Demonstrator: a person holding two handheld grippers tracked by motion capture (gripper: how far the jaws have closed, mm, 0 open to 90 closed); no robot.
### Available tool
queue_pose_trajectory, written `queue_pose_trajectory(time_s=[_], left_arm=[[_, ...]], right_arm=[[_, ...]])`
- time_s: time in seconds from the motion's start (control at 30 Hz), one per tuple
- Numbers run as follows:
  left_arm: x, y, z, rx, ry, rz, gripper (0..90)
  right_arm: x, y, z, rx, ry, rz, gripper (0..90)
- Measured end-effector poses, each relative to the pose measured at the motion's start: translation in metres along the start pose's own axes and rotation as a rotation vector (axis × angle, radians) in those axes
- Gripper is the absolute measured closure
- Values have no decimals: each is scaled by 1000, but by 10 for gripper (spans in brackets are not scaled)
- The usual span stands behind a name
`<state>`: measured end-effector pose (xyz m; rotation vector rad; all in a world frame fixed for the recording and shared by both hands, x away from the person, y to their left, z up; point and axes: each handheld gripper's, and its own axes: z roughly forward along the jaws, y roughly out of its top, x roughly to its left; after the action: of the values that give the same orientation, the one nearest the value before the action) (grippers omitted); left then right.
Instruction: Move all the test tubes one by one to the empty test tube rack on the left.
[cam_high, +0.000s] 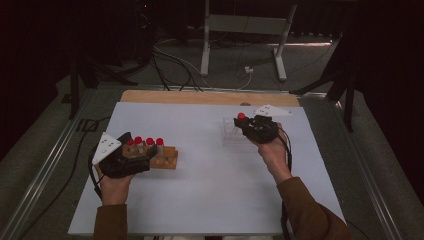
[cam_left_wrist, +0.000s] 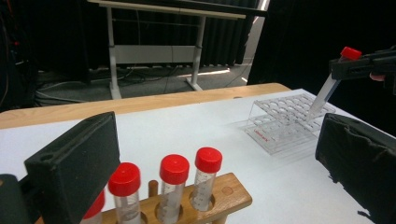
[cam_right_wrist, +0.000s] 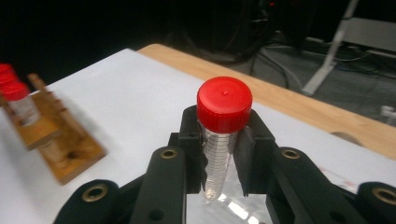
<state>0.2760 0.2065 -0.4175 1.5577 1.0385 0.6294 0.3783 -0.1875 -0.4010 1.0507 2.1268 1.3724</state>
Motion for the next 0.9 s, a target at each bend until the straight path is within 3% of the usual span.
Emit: queue_pose_trajectory(time_s=[0.37,0.63,0.9], left_arm=[[-18,1,10,8,-31,33,7],[-28,3,15,7,-63,46,7],[-46,1,26,43,-113,84,13]], right_arm=[[35,0,2,21,120,-37,750],[54,0,5,29,181,-59,749],[69,0,7,46,246,-64,749]])
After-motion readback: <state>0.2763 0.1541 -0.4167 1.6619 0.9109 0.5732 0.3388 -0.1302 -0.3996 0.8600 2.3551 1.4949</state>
